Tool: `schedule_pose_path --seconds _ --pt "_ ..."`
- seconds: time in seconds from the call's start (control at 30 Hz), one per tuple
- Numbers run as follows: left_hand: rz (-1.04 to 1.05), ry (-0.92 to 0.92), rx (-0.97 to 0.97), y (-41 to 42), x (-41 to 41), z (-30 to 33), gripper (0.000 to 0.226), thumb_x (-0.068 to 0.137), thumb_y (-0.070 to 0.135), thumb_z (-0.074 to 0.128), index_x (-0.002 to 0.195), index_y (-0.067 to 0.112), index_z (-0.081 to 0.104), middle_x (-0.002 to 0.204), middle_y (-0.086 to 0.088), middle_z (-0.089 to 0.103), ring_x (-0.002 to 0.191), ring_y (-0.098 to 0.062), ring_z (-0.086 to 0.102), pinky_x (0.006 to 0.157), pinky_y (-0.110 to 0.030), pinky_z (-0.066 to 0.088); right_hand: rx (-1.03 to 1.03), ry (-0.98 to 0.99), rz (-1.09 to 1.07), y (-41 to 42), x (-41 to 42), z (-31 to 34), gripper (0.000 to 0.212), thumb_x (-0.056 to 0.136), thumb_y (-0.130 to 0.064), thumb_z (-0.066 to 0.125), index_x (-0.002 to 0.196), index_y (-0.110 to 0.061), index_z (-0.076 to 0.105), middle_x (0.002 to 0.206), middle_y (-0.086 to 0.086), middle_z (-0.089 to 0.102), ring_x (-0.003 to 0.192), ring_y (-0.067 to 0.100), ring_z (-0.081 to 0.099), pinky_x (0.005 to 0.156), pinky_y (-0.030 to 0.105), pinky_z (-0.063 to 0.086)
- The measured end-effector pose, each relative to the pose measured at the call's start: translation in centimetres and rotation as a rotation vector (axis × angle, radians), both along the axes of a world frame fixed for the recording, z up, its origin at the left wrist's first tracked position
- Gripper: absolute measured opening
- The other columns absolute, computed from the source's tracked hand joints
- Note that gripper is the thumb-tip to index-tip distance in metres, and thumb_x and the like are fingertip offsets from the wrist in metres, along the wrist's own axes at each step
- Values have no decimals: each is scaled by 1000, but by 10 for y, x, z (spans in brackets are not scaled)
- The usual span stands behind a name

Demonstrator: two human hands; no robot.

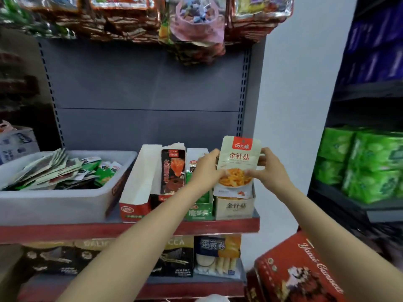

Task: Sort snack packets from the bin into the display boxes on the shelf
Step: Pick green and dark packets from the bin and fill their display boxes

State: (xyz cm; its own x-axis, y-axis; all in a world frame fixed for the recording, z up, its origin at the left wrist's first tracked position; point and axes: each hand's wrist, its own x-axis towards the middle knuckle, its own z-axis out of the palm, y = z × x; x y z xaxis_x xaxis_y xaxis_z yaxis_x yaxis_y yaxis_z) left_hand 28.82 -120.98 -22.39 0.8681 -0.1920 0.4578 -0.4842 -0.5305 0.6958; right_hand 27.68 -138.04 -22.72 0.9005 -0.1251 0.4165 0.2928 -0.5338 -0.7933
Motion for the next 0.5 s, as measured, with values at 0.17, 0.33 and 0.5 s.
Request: schedule_pose_path --seconds 0.17,0.33,0.5 --pt "-5 26 -64 -10 6 -9 35 83 4 68 114 9 54 113 -4 64 85 -8 55 57 -3 44 -123 189 0 -14 9 -25 75 68 -9 82 130 -14 40 119 7 57 107 21 56 82 34 50" --pt "14 77 -63 -9 14 -21 41 81 8 71 117 11 52 118 -5 63 91 -12 58 71 -15 46 -179 310 54 -15 13 -35 69 73 -9 78 131 -13 41 121 7 61 103 22 60 75 29 50" --pt "127 -112 288 0 18 -28 61 75 29 77 128 15 50 133 0 48 122 -16 40 94 -26 36 -264 414 15 -12 17 -31 72 73 -11 78 133 -16 38 120 10 60 106 26 60 70 31 54"
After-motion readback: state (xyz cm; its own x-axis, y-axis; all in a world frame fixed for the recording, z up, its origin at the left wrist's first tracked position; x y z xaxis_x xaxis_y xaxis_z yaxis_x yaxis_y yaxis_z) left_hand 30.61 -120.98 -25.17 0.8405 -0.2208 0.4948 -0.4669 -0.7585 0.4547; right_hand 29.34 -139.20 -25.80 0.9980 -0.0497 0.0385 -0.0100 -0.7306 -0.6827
